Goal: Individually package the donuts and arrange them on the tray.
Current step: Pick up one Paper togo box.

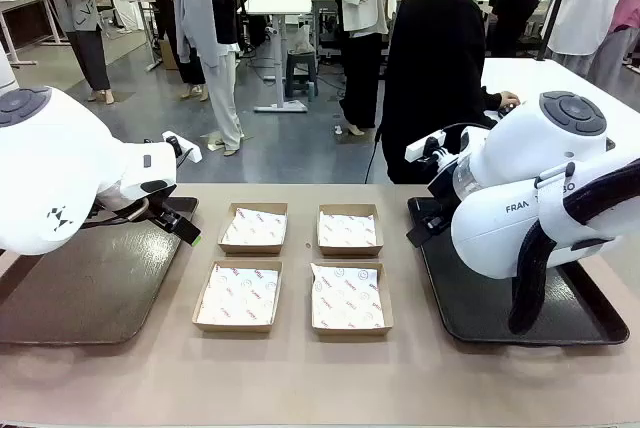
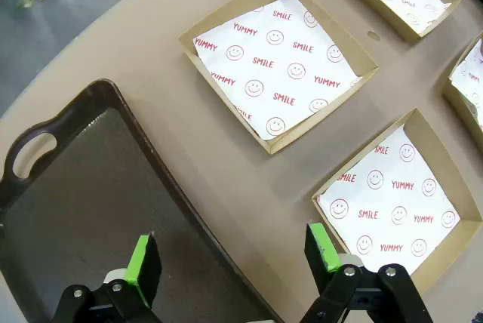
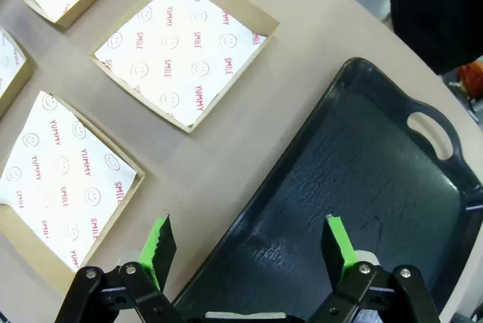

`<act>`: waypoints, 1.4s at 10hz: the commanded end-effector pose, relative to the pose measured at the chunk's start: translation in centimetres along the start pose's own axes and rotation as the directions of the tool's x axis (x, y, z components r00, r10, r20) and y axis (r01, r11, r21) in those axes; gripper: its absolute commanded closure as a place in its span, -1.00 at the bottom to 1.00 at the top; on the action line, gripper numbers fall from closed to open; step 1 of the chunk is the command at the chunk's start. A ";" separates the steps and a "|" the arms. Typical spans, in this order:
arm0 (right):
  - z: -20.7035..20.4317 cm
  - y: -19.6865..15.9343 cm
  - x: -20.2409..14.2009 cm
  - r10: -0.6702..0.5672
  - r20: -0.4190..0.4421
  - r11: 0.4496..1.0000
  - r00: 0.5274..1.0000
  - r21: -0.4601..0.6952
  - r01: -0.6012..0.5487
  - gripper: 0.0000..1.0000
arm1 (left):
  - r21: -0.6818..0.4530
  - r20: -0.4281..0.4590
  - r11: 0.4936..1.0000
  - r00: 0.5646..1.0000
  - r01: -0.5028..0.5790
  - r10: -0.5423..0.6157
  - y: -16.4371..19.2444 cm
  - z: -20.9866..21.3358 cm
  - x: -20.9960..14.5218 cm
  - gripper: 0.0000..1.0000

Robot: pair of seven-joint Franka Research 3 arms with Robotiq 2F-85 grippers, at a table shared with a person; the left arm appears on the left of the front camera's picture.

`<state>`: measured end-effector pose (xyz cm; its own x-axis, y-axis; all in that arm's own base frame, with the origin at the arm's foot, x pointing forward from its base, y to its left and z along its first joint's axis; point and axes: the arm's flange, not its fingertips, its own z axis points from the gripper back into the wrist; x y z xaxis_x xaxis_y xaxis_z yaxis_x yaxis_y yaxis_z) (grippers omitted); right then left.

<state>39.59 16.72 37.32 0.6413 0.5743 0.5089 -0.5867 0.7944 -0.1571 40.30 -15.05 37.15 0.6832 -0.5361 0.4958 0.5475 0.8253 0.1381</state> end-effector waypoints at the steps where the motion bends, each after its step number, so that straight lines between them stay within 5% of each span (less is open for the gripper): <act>1: 0.0 0.0 0.0 0.000 0.000 1.000 1.000 0.000 0.000 -1.00 | 0.000 0.000 1.000 1.000 0.000 0.000 0.0 0.0 0.0 -1.00; 14: 0.0 0.0 0.0 0.000 0.000 1.000 1.000 0.000 0.000 -1.00 | 0.000 0.000 1.000 1.000 0.000 0.000 0.0 0.0 0.0 -1.00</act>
<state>39.59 16.71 37.32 0.6412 0.5744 0.5088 -0.5867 0.7943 -0.1575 40.30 -15.06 37.15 0.6832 -0.5361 0.4958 0.5476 0.8253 0.1380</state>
